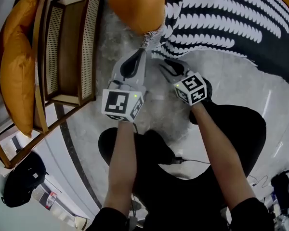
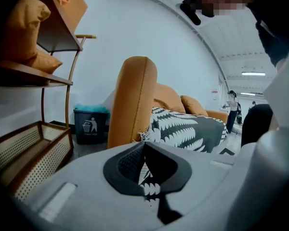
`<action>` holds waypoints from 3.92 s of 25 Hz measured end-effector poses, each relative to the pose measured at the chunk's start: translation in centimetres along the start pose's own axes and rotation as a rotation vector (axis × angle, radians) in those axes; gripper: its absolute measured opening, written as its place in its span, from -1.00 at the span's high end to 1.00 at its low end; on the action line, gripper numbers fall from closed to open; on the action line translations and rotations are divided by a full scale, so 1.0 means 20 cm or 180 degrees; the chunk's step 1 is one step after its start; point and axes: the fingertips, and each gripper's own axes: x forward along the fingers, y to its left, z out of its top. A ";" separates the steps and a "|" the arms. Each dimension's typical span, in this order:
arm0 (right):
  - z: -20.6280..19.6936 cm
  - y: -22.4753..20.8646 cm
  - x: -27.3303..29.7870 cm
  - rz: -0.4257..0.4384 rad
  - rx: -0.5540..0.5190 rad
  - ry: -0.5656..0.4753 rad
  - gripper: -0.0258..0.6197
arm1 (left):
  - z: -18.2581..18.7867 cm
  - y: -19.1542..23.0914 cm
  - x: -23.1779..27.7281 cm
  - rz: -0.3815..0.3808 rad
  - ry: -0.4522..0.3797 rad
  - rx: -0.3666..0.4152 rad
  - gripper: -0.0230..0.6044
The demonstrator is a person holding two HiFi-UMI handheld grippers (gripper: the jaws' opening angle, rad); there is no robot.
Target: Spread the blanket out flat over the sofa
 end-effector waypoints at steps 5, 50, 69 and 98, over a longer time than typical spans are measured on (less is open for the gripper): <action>0.09 -0.15 -0.26 -0.0181 0.0184 0.0188 0.59 | 0.11 -0.17 -0.08 0.0011 0.0170 -0.0277 0.89; 2.30 -0.06 -2.56 -0.0872 0.0293 -0.0165 0.84 | 2.37 -1.61 0.10 -0.1066 0.0914 -0.0028 0.89; 2.80 -0.01 -3.21 -0.2125 0.0727 -0.1174 0.92 | 2.85 -2.10 0.34 -0.2863 0.0911 0.0577 0.89; 2.82 0.06 -3.39 -0.2297 0.0989 -0.1396 0.92 | 3.05 -2.42 0.32 -0.3300 0.0840 0.0684 0.89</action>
